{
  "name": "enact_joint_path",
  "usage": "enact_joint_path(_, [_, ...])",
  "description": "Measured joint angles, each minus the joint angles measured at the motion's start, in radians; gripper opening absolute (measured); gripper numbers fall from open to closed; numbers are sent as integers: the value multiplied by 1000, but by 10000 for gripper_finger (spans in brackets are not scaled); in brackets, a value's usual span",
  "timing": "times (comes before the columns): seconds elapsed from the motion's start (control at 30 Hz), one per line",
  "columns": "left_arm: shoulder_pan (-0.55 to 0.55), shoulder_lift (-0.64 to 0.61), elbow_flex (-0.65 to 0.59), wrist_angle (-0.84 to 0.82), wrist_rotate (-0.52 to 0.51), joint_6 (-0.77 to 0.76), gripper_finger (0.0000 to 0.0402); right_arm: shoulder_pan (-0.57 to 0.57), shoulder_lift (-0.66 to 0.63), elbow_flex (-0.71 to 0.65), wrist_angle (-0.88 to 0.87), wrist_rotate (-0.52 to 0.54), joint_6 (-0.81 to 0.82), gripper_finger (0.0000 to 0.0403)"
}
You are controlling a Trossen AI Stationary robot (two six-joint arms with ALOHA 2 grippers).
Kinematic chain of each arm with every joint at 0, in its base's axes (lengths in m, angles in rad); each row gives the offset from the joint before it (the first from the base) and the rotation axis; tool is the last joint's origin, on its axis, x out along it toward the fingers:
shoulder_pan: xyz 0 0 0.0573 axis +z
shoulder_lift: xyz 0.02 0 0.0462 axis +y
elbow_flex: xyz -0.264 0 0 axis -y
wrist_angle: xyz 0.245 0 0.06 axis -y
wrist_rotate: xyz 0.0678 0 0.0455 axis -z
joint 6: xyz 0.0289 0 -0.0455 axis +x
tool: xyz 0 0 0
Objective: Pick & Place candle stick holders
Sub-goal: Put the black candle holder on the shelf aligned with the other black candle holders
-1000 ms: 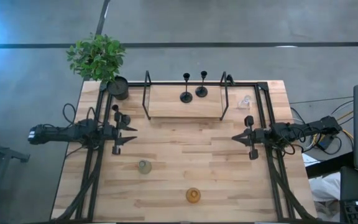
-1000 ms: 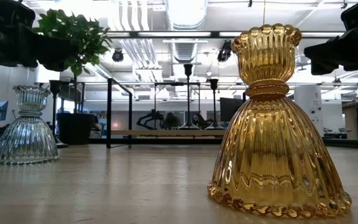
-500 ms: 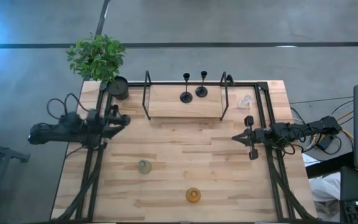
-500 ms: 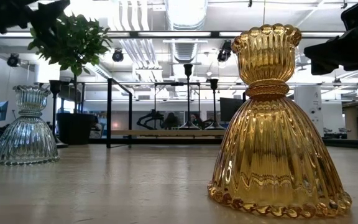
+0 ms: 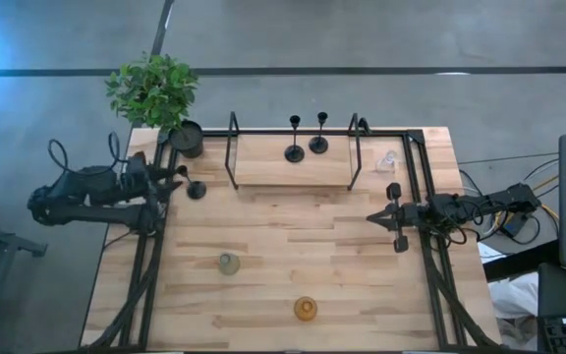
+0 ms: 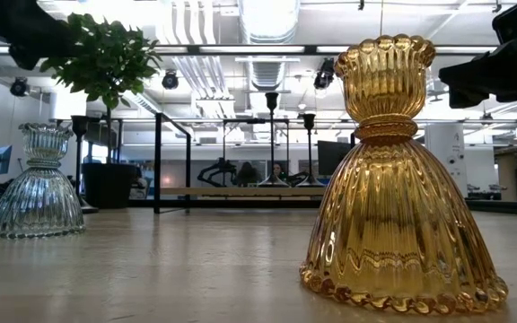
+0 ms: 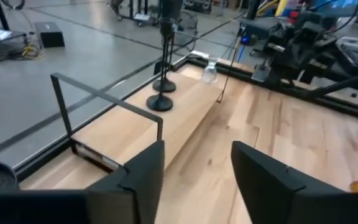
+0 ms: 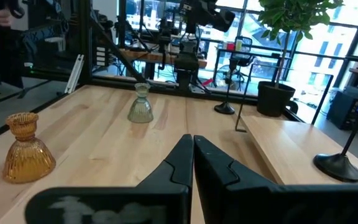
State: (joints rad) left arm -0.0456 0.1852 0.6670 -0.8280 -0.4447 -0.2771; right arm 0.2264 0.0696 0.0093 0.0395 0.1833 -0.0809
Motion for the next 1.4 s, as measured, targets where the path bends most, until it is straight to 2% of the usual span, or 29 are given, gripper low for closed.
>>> enact_joint_path(0.23, [0, 152, -2, -127, -2, -178, 267, 0, 0, 0, 0, 0, -1, 9])
enact_joint_path(0.4, [-1, 240, 6, -176, 23, -268, 291, 0, 0, 0, 0, 0, -1, 9])
enact_joint_path(0.57, [-1, 267, 52, -266, 28, -387, 287, 0, 0, 0, 0, 0, 0, 9])
enact_joint_path(0.7, [-1, 273, 60, -381, -22, -522, 283, 0, 2, 0, 0, 0, 0, 9])
enact_joint_path(0.8, [-1, 278, 39, -400, -49, -597, 282, 0, 2, 0, 0, 0, -1, 9])
enact_joint_path(1.0, [-1, 329, -23, -396, -115, -633, 282, 0, 2, 0, 0, 0, 1, 9])
enact_joint_path(1.13, [-1, 379, -34, -367, -124, -633, 282, 0, 2, 0, 0, 0, 0, 9])
enact_joint_path(1.4, [-1, 506, -34, -332, -163, -769, 282, 0, 3, 0, 0, 0, -1, 8])
